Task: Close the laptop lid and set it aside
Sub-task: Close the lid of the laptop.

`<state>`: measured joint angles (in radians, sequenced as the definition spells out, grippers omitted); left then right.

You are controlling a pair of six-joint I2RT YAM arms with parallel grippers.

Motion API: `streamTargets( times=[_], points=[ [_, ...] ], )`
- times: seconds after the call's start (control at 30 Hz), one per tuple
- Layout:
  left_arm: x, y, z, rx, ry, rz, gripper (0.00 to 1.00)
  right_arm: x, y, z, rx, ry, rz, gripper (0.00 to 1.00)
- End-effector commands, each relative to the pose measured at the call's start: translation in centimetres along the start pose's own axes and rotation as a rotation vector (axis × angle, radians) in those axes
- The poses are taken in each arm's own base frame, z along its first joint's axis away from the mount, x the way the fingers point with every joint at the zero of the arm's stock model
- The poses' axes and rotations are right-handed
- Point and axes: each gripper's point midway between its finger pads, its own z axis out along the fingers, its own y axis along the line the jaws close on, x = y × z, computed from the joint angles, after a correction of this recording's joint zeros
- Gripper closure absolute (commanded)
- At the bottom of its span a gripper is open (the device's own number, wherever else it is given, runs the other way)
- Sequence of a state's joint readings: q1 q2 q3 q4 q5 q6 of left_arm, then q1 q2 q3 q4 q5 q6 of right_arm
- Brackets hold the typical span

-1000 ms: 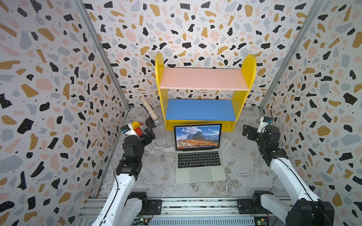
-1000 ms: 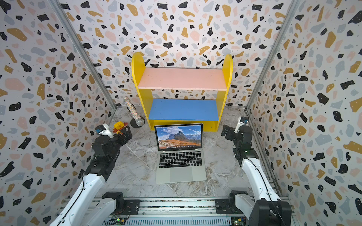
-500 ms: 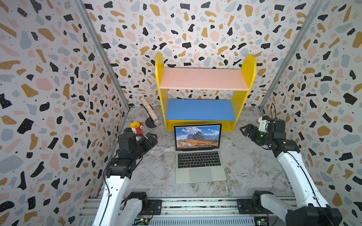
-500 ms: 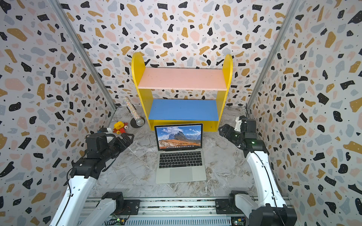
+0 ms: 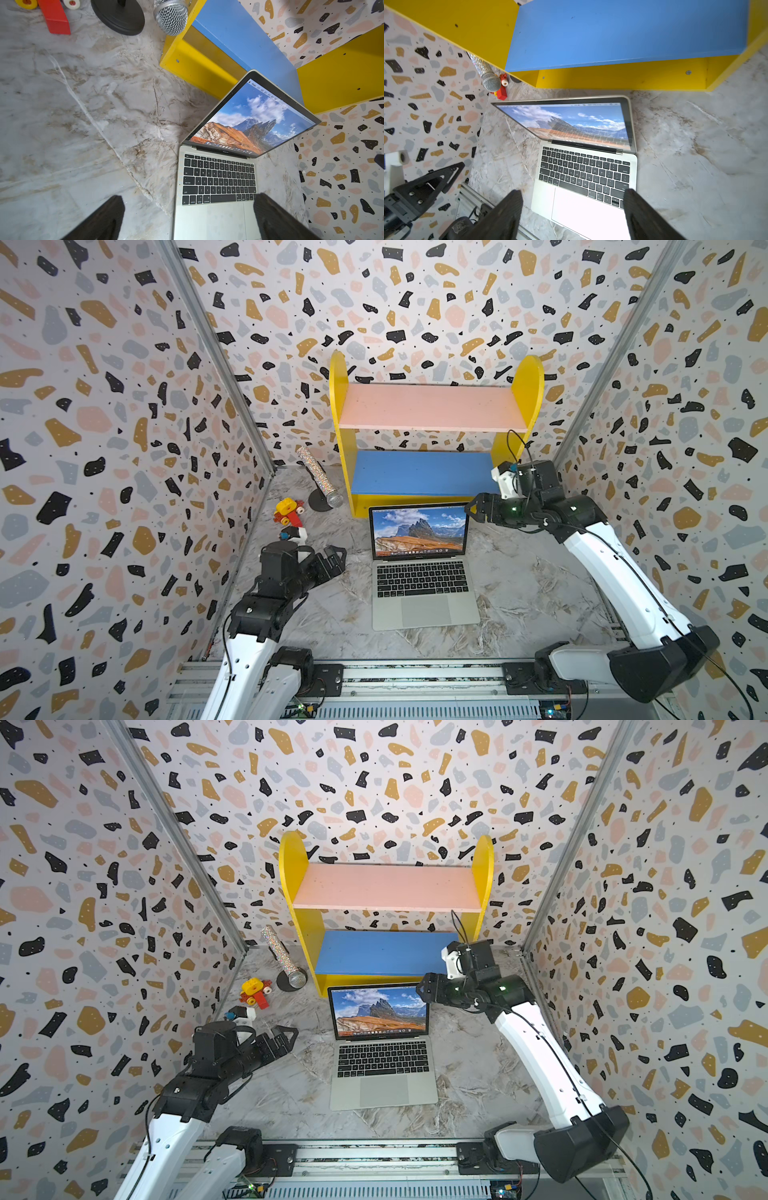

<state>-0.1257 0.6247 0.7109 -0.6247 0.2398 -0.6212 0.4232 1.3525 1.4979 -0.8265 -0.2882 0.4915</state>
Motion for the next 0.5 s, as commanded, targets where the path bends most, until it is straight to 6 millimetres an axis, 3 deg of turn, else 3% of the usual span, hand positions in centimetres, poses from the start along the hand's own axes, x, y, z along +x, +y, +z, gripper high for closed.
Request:
streamTargets(
  times=[0.0, 0.47],
  points=[
    [-0.9, 0.1, -0.1, -0.009, -0.056, 0.046, 0.0, 0.1, 0.5, 0.9, 0.074, 0.044, -0.088, 0.18],
    [-1.4, 0.9, -0.8, -0.06, -0.094, 0.056, 0.0, -2.6, 2.0, 5.3, 0.142, 0.095, -0.162, 0.21]
  ],
)
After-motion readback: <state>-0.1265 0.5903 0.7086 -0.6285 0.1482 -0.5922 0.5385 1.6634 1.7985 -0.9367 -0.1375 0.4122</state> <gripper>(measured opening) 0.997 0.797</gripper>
